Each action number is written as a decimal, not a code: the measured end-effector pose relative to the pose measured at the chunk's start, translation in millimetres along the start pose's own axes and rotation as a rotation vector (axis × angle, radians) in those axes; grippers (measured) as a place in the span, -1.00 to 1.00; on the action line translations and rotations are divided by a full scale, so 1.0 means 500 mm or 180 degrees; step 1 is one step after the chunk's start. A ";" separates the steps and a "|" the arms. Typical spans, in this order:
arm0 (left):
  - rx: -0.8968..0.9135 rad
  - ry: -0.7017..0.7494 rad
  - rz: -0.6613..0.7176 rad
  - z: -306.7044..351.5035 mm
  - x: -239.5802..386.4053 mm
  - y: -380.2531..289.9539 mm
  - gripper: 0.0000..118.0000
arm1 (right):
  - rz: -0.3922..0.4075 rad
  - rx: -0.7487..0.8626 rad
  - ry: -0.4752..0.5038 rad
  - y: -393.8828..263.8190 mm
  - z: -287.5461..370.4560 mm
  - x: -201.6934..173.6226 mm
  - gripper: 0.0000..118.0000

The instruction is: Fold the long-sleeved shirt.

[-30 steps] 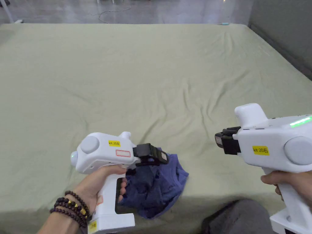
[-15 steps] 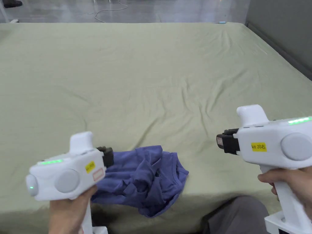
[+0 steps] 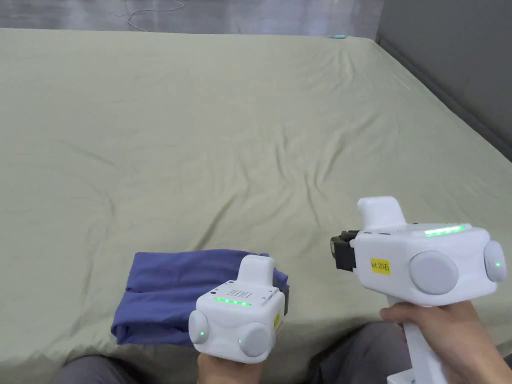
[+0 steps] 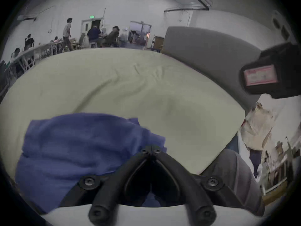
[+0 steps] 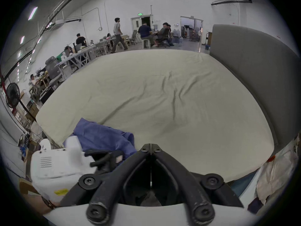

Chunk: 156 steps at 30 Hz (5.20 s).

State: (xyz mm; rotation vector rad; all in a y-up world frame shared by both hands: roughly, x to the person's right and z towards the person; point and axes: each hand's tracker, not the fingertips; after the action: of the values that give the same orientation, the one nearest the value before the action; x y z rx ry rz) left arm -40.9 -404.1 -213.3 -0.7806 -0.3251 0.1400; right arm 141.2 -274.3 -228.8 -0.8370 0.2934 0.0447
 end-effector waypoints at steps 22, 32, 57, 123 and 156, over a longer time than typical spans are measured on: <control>-0.0354 -0.0580 0.1674 0.251 -0.478 0.154 0.58 | -0.0752 -0.1051 0.1656 -0.064 -0.299 -0.091 -1.00; -0.0580 -0.1420 0.2440 0.140 -0.579 0.037 1.00 | -0.0894 -0.1061 0.1754 -0.066 -0.301 -0.071 -1.00; -0.0426 -0.1402 0.1511 0.175 -0.582 0.121 -0.82 | -0.0102 -0.0434 0.1027 0.023 -0.219 -0.215 -1.00; 0.2489 0.1344 -0.0155 0.322 -0.160 0.128 -1.00 | 0.0024 0.2552 -0.0836 0.023 0.049 -0.060 -1.00; 0.2514 0.1502 -0.0471 0.329 -0.188 0.125 1.00 | 0.0285 0.2526 -0.0914 0.026 0.034 -0.093 1.00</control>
State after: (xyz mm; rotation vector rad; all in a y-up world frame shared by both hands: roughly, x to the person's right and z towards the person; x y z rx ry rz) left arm -185.5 -273.3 -170.4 0.0081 0.1301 -0.0608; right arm 98.9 -249.2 -214.8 -0.0243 0.0591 0.1214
